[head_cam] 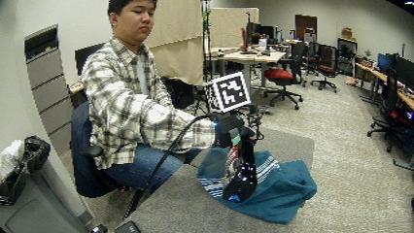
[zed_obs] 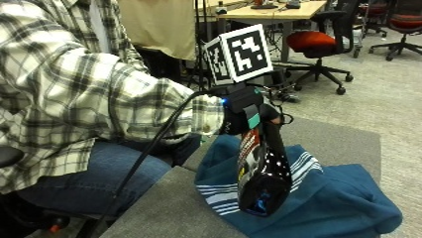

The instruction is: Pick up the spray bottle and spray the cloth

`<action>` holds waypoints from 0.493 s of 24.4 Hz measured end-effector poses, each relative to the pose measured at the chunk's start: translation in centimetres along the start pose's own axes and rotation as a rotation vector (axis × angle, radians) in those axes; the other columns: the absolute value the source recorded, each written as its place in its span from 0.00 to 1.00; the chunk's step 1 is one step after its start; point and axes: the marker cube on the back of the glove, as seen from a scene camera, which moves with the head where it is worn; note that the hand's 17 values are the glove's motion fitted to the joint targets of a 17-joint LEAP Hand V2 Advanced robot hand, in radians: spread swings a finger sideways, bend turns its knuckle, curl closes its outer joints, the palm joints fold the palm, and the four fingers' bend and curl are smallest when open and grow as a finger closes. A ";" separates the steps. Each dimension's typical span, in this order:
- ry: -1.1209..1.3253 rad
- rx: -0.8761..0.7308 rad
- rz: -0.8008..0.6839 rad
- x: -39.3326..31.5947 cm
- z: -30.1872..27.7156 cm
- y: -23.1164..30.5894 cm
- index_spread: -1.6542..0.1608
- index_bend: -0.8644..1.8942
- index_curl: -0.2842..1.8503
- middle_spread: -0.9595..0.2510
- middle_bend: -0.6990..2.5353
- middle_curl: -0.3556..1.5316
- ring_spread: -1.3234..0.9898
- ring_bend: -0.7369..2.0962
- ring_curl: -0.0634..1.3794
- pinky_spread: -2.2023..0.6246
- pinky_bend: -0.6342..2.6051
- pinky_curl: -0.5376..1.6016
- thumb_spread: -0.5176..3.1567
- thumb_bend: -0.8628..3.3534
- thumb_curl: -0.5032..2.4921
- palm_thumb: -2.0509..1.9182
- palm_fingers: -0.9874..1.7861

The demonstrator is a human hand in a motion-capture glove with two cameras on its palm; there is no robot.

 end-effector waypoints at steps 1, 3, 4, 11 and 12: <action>0.003 -0.002 -0.010 -0.3 0.1 -0.1 0.77 0.43 0.41 0.69 0.41 0.46 0.48 0.48 0.38 0.71 0.34 0.45 0.20 0.20 0.44 0.78 0.84; 0.010 -0.009 -0.026 -0.7 0.2 -0.1 0.77 0.43 0.41 0.69 0.41 0.46 0.48 0.48 0.38 0.71 0.34 0.45 0.20 0.20 0.44 0.77 0.84; 0.015 -0.014 -0.033 -0.8 0.3 -0.1 0.77 0.43 0.41 0.69 0.41 0.46 0.48 0.48 0.38 0.71 0.34 0.45 0.20 0.20 0.44 0.77 0.84; -0.017 -0.001 -0.021 -1.2 0.2 -0.1 0.77 0.43 0.41 0.69 0.40 0.46 0.48 0.48 0.38 0.71 0.34 0.46 0.20 0.20 0.44 0.77 0.84; -0.044 0.012 0.000 -1.0 0.1 -0.1 0.77 0.43 0.41 0.69 0.40 0.46 0.48 0.48 0.38 0.71 0.34 0.46 0.20 0.20 0.44 0.77 0.84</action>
